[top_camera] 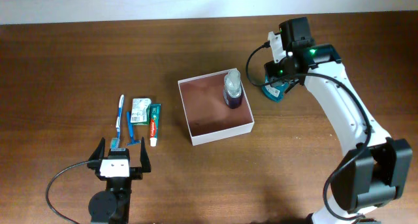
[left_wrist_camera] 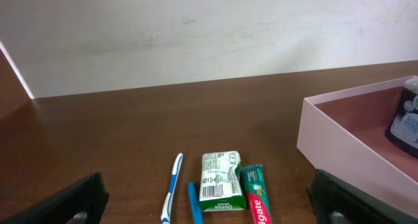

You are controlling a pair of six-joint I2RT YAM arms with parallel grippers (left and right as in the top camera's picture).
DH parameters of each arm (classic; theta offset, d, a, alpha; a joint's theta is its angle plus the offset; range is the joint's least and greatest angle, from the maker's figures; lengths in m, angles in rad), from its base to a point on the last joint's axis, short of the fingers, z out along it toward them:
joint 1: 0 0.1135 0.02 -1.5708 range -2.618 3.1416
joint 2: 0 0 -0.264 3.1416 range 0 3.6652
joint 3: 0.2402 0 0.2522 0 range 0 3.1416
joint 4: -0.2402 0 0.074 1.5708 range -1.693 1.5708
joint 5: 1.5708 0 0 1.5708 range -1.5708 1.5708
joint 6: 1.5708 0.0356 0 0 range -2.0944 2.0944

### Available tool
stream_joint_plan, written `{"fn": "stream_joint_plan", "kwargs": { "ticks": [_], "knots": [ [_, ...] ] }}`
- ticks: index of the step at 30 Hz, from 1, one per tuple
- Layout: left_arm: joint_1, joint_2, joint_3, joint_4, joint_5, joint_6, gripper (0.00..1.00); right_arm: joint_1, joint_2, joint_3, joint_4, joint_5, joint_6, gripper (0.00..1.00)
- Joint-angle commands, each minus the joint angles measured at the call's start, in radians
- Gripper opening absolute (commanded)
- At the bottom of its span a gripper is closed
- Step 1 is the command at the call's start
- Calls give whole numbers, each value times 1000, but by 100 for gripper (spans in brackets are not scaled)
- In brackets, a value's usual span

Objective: Pack container
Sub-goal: 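Lift the mouthwash bottle and carry it over the box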

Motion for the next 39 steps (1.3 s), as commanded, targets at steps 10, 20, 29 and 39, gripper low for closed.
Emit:
{"fn": "stream_joint_plan", "kwargs": {
  "ticks": [10, 20, 29, 39],
  "knots": [
    [6, -10, -9, 2, 11, 13, 99, -3, -290, 3, -113, 0, 136, 22],
    [6, -10, -9, 2, 11, 13, 99, -3, -445, 3, -200, -169, 226, 21],
    [6, -10, -9, 2, 11, 13, 99, 60, -443, 3, -227, -246, 226, 20],
    [6, -10, -9, 2, 11, 13, 99, 171, -391, 3, -226, -196, 274, 20]
  ]
}}
